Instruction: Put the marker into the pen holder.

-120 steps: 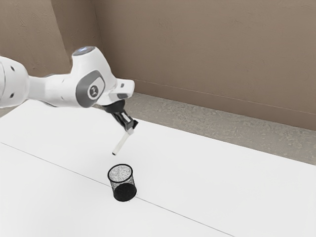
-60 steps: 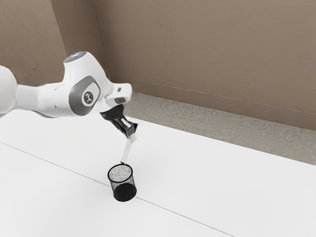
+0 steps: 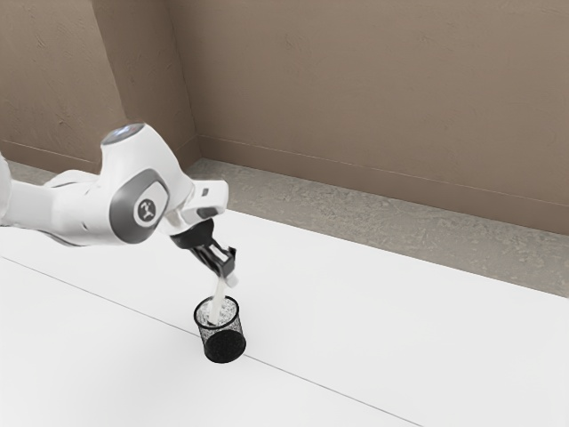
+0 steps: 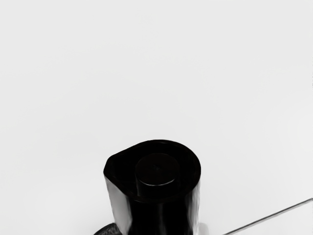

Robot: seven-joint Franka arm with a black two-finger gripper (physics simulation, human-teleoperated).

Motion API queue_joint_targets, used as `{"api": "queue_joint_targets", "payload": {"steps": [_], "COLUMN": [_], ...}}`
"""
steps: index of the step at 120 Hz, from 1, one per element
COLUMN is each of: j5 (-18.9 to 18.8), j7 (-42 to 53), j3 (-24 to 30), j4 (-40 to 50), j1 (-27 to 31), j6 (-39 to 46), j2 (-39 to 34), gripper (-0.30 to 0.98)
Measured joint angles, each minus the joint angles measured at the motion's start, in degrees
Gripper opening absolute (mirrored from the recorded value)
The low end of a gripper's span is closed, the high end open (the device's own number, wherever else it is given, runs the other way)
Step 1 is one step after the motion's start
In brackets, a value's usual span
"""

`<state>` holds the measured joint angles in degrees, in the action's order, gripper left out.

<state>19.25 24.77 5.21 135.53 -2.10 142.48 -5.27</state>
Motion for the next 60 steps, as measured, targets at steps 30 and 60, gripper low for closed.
{"api": "queue_joint_targets", "payload": {"steps": [30,60], "j5": [1.9,-8.8], "j7": [0.4,1.1], "j3": [0.5,0.8], "j4": [0.0,-20.7], "j1": [-0.3,0.4], "j6": [2.2,-11.9], "j2": [2.4,0.2], "gripper": [0.12,0.50]}}
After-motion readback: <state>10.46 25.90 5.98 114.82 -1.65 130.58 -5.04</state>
